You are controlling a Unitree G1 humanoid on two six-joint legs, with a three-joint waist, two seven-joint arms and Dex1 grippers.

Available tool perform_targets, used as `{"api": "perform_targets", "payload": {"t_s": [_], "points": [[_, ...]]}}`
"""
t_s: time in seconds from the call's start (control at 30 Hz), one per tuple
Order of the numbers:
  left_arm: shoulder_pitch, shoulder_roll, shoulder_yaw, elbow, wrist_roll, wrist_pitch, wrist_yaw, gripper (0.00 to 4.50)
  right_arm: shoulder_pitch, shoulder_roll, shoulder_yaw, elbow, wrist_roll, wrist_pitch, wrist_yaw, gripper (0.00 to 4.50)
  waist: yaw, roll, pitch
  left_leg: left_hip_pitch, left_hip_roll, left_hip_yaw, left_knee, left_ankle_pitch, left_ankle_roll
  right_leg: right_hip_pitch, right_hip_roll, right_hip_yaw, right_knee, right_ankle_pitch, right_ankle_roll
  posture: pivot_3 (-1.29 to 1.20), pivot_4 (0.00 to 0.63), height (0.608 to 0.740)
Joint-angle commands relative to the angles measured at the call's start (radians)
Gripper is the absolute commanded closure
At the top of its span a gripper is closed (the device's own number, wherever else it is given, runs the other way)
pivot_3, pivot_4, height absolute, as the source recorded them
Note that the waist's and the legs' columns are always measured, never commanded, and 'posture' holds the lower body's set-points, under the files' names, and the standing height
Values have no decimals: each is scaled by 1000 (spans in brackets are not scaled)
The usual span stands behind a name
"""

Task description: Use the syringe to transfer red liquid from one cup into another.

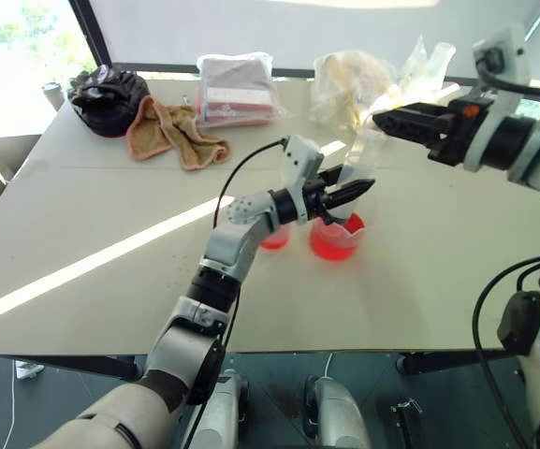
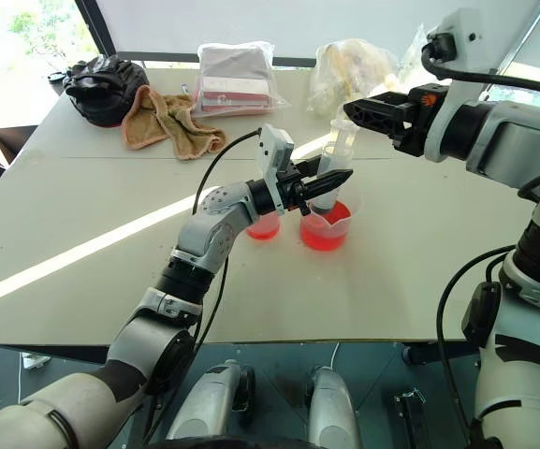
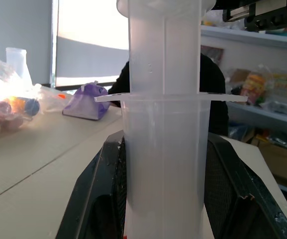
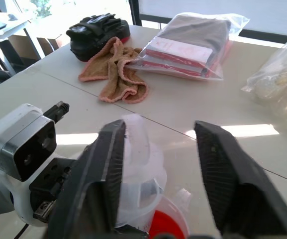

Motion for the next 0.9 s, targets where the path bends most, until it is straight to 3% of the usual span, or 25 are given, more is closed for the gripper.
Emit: {"api": "perform_targets", "payload": {"t_s": [0.03, 0.3, 0.57, 0.9], "points": [[-23, -6, 5, -22, -8, -8, -1, 3050, 2, -37, -30, -52, 18, -29, 35, 1152, -1, 0, 0, 0, 0, 0, 0, 0, 0, -1, 0, 0, 0, 0, 1, 0, 150, 740], [-50, -6, 25, -20, -17, -18, 15, 3050, 32, -65, -129, -25, 73, -41, 73, 1152, 0, 0, 0, -1, 0, 0, 0, 0, 0, -1, 0, 0, 0, 1, 1, 0, 150, 740], [-118, -13, 80, -70, -58, -9, 51, 3050, 13, -34, -237, 38, 171, -37, 12, 1152, 0, 0, 0, -1, 0, 0, 0, 0, 0, -1, 0, 0, 0, 1, 1, 0, 150, 740], [-131, -12, 109, -136, -111, 35, 82, 3050, 78, -39, -214, 35, 205, -57, -4, 1152, 0, 0, 0, -2, 0, 0, 0, 0, 0, -1, 0, 0, 0, 1, 1, 0, 150, 740]]}}
